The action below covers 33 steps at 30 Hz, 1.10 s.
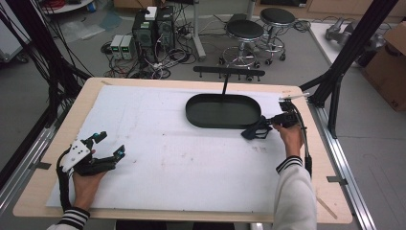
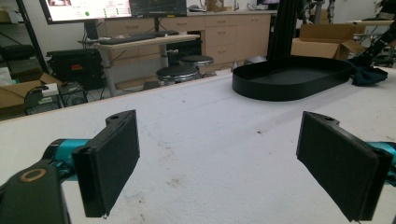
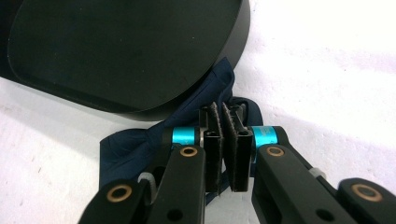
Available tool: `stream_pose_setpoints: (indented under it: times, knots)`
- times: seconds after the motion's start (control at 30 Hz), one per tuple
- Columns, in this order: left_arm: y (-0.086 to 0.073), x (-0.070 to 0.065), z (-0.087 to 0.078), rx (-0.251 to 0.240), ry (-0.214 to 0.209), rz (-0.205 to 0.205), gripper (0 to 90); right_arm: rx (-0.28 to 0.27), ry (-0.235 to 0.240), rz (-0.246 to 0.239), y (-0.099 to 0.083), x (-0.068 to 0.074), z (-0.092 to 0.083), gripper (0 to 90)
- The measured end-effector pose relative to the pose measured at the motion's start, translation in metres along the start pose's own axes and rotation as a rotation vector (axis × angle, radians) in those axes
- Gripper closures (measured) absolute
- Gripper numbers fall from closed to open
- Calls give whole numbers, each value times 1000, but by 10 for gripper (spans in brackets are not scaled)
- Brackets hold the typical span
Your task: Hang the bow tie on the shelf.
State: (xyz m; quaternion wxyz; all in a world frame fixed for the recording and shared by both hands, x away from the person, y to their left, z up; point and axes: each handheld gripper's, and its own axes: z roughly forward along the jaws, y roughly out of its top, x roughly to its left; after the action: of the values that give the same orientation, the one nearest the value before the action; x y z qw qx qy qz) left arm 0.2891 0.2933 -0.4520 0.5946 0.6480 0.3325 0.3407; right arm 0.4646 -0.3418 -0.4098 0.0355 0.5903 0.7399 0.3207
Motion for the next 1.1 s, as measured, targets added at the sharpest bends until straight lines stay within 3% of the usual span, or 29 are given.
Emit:
stream_pose_setpoints:
  times: [0.57,1.1]
  knots:
    - [0,0,0,1,0,2,137,-94,-4,-69,2,9,-18,875]
    - [0,0,0,2,0,2,137,-213,-44,-179,4,19,-34,875]
